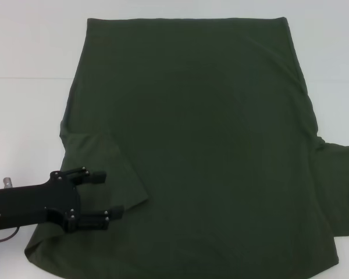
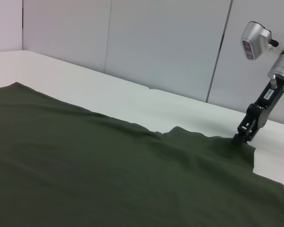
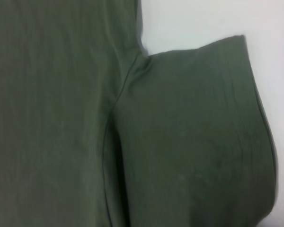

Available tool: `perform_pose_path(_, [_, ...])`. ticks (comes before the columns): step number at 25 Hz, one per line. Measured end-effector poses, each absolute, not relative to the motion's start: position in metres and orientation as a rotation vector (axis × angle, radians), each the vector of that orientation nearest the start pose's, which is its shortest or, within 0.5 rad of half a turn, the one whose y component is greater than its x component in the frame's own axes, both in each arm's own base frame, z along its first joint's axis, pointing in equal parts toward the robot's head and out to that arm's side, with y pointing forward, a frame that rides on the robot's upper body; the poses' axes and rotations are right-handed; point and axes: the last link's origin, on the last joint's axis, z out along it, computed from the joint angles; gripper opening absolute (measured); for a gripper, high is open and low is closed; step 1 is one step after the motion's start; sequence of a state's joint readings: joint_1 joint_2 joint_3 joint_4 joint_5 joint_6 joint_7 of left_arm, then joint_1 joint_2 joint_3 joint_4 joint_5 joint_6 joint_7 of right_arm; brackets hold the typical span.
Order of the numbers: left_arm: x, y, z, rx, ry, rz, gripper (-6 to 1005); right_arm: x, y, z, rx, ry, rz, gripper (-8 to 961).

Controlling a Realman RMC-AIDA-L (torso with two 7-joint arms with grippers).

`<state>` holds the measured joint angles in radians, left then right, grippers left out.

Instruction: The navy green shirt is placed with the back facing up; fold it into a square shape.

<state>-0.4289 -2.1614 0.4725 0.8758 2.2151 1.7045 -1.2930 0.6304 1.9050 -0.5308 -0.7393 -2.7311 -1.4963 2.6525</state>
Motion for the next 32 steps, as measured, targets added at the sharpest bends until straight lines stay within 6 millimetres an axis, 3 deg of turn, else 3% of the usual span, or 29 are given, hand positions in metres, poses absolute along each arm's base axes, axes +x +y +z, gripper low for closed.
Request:
perform_pose_path(6, [-0.290, 0.291, 0.018, -2.697, -0.552, -0.582, 904, 0.346, 0.348, 0.088, -1.845, 2.017, -0.039, 393])
perform_pose_path(17, [-0.289, 0.292, 0.018, -2.695, -0.549, -0.589, 905, 0.346, 0.350, 0.089, -1.852, 2.000, -0.049, 176])
perform_pose_path(22, [-0.289, 0.292, 0.018, -2.695, -0.548, -0.590, 905, 0.346, 0.348, 0.090, -1.853, 2.003, -0.051, 35])
perform_pose_path(32, [-0.289, 0.292, 0.018, -2.694, -0.564, -0.592, 904, 0.355, 0.340, 0.122, -1.779, 2.003, 0.057, 45])
